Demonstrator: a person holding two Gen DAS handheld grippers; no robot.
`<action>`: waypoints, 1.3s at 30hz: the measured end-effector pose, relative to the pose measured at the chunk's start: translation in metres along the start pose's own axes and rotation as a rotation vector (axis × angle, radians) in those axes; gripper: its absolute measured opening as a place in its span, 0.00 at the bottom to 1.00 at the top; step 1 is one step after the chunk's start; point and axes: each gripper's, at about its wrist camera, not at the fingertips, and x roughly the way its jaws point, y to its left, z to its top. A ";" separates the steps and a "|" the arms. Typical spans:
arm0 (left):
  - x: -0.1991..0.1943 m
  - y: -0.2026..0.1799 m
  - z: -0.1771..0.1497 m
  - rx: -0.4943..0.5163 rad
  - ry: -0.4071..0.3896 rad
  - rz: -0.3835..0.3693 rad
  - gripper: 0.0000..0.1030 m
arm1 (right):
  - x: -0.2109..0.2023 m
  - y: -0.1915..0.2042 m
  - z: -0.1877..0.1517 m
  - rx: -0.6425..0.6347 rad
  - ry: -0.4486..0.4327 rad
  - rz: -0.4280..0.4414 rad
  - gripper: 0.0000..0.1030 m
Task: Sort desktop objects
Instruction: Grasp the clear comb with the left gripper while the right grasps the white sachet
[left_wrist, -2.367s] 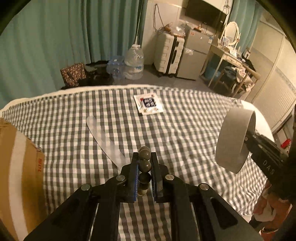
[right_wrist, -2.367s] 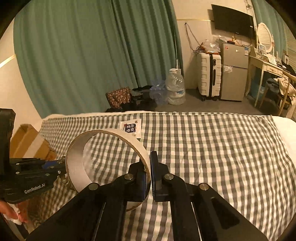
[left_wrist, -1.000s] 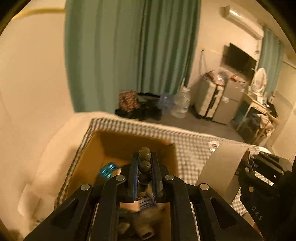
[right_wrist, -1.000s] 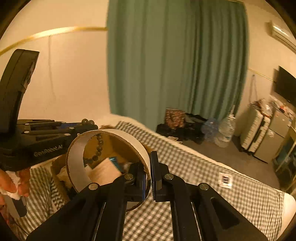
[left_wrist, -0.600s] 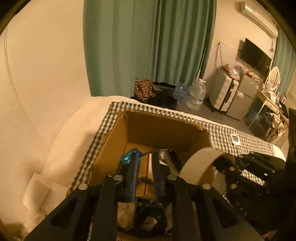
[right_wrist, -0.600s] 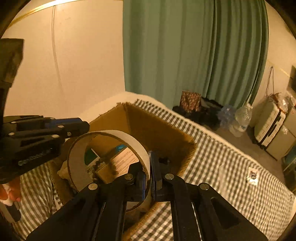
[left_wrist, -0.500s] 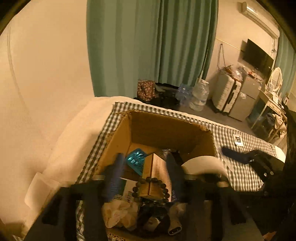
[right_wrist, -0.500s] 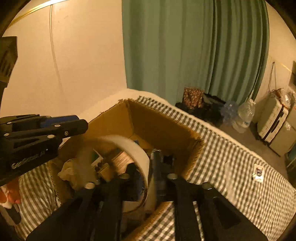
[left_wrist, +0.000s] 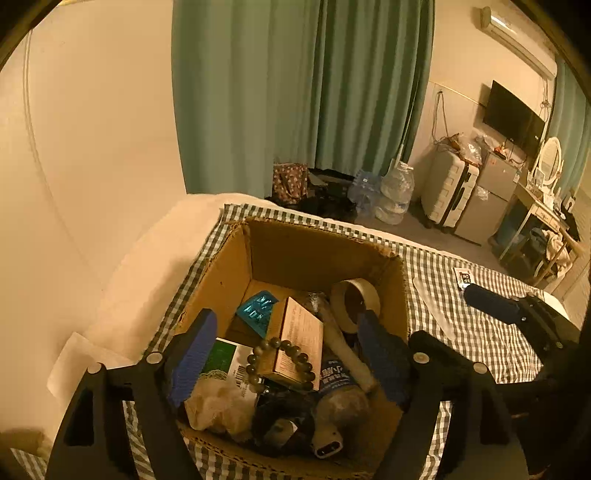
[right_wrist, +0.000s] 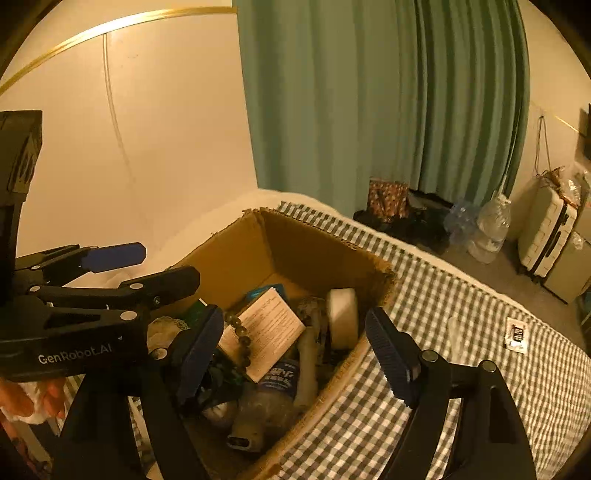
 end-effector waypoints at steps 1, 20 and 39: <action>0.000 -0.003 0.001 0.006 0.001 0.002 0.80 | -0.006 -0.001 -0.003 0.001 -0.010 -0.007 0.77; 0.052 -0.194 -0.035 0.138 0.099 -0.070 1.00 | -0.106 -0.209 -0.110 0.295 -0.062 -0.371 0.86; 0.180 -0.293 -0.075 0.177 0.174 0.056 1.00 | -0.074 -0.299 -0.178 0.506 -0.090 -0.365 0.89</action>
